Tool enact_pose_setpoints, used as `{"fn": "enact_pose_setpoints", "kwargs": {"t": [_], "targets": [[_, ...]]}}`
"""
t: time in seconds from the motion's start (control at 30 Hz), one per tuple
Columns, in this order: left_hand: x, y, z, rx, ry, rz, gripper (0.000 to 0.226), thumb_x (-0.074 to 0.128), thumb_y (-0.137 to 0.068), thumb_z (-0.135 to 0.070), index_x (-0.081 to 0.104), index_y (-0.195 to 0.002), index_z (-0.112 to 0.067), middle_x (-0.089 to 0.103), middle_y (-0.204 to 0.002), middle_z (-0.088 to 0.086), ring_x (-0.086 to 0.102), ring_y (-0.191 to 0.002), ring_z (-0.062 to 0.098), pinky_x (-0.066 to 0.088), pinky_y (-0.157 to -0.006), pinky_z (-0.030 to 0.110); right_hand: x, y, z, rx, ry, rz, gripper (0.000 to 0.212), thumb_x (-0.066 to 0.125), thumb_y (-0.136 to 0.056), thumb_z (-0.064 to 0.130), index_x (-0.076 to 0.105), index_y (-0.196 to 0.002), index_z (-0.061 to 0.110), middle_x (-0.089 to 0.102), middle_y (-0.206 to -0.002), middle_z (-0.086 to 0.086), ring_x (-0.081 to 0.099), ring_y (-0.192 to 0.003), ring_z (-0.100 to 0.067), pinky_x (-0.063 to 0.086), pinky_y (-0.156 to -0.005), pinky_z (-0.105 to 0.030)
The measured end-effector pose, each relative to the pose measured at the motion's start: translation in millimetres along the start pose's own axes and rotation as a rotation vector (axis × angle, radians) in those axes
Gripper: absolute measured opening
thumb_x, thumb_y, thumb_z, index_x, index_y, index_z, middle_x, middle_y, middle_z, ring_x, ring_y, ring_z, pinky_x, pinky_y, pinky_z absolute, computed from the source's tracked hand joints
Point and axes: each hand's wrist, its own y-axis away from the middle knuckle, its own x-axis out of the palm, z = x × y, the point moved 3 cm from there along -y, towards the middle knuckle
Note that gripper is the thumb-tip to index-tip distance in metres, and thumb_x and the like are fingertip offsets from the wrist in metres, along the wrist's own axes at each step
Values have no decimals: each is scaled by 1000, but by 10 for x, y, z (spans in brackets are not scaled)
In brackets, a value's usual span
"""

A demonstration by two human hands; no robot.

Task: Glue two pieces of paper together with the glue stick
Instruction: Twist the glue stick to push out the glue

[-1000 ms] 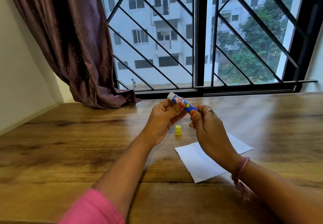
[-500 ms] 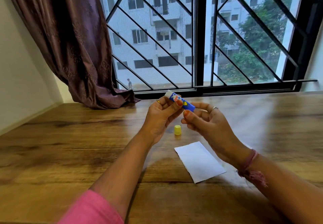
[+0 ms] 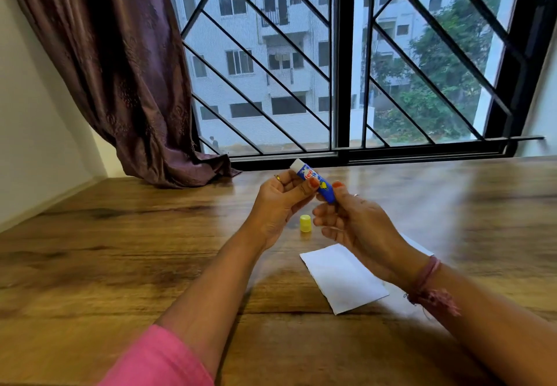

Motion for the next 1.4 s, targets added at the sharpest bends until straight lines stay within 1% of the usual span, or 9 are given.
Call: {"fn": "enact_pose_setpoints", "kwargs": {"t": [0.1, 0.23, 0.4, 0.53, 0.73, 0.9, 1.1, 1.27, 1.4], "targets": [[14, 4, -8, 3, -19, 5, 27, 70, -73, -18, 67, -100, -12, 74, -95, 2, 68, -95, 14, 53, -80, 20, -35, 1, 31, -159, 82, -55, 32, 65, -83, 20, 57, -110, 6, 71, -84, -9, 69, -72, -13, 56, -64, -20], [19, 2, -8, 3, -21, 5, 26, 70, -73, -18, 68, -98, -13, 74, -93, 1, 68, -93, 13, 52, -80, 20, -57, 9, 25, -238, 174, -81, 25, 64, -84, 19, 56, -104, 5, 74, -82, -11, 71, -73, -18, 57, -65, -22], [11, -9, 4, 7, -2, 10, 26, 70, -73, -16, 68, -98, -12, 74, -92, 0, 68, -92, 11, 52, -79, 18, 2, 10, 10, -99, 164, -43, 42, 47, -88, 45, 58, -90, 4, 71, -69, -11, 67, -59, -16, 56, -55, -22], [10, 7, -8, 18, -22, 30, 24, 72, -72, -17, 69, -96, -13, 74, -91, 0, 68, -92, 10, 52, -78, 18, -2, 4, 1, 14, 93, -2, 50, 44, -88, 48, 62, -86, 2, 70, -66, -10, 66, -56, -14, 55, -54, -20], [18, 18, -27, -1, -41, 13, 29, 71, -71, -20, 67, -99, -12, 74, -95, 1, 68, -95, 14, 52, -78, 20, -61, 18, 79, -152, 44, -36, 47, 70, -69, 21, 54, -110, 3, 75, -85, -12, 72, -77, -17, 57, -65, -21], [21, 22, -35, -3, -55, 10, 30, 71, -71, -20, 66, -99, -12, 74, -92, -1, 68, -92, 12, 53, -79, 19, -44, 18, 63, -159, 127, -22, 38, 62, -77, 31, 56, -103, 4, 75, -81, -11, 72, -74, -18, 57, -63, -21], [25, 21, -21, 11, -57, 18, 22, 73, -70, -20, 71, -92, -18, 74, -90, -1, 68, -91, 10, 52, -78, 18, -61, 4, 18, -11, 145, -19, 49, 44, -88, 50, 65, -90, 5, 72, -68, -6, 65, -58, -11, 54, -56, -18], [12, 15, -28, -10, -41, 18, 20, 74, -70, -21, 74, -91, -19, 74, -94, 1, 68, -94, 13, 52, -78, 19, -95, 19, 72, -95, 110, -43, 42, 70, -73, 29, 59, -108, 8, 75, -84, -9, 70, -75, -14, 57, -65, -20], [11, 13, -22, -10, -54, 22, 25, 73, -71, -20, 70, -95, -16, 74, -93, 0, 69, -92, 12, 52, -78, 18, -100, 36, 68, -137, 167, -59, 46, 69, -73, 24, 57, -111, 1, 75, -87, -12, 72, -78, -18, 57, -65, -21]]}}
